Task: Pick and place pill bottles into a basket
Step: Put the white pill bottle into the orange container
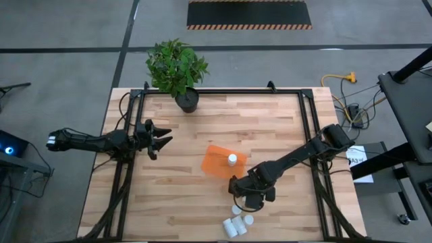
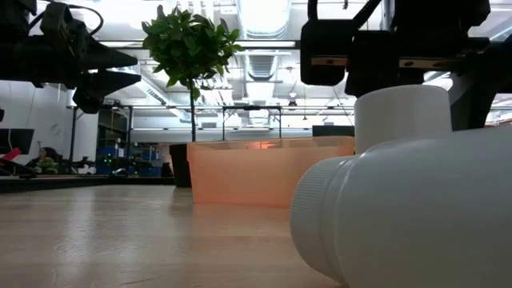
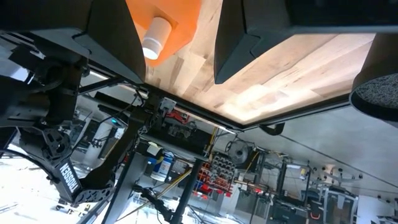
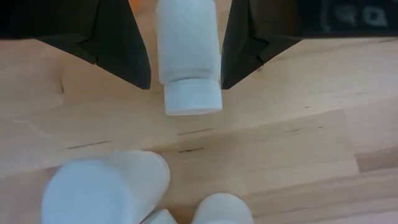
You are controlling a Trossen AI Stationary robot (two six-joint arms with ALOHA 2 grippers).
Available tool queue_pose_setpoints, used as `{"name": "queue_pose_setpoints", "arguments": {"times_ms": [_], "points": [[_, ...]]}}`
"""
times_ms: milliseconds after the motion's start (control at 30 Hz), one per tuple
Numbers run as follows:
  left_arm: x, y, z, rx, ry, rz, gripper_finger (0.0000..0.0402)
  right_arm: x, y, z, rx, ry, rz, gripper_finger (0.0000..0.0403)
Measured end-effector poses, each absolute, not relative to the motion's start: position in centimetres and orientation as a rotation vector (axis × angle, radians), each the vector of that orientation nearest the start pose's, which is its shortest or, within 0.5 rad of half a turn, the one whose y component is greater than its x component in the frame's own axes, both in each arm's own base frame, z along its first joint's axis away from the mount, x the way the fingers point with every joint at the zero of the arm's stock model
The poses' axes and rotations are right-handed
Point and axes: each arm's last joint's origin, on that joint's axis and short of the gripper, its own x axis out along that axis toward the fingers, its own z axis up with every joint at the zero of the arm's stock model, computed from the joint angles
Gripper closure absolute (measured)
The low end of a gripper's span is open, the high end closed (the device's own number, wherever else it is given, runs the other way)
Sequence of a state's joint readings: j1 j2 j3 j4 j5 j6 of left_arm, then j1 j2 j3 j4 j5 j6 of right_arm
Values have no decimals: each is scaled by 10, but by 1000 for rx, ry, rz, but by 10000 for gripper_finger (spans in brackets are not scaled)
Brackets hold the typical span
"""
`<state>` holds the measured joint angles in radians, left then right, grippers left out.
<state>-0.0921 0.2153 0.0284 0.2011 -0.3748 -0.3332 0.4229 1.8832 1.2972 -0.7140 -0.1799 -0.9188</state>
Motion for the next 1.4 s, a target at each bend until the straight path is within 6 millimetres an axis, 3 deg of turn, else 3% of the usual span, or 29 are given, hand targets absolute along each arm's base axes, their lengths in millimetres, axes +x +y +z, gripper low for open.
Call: {"name": "queue_pose_setpoints", "arguments": {"times_ms": [400,867,1133,1400], "points": [[109,1,175,-334,-61,278,228,334,158,178,-925,922,1091,218],[109,1,175,-335,-62,278,228,342,165,132,-838,1081,1121,224],[109,1,175,-334,-61,278,228,348,168,136,-832,1064,1110,252],[109,1,175,-334,-61,278,228,352,170,141,-780,1071,1055,253]]}}
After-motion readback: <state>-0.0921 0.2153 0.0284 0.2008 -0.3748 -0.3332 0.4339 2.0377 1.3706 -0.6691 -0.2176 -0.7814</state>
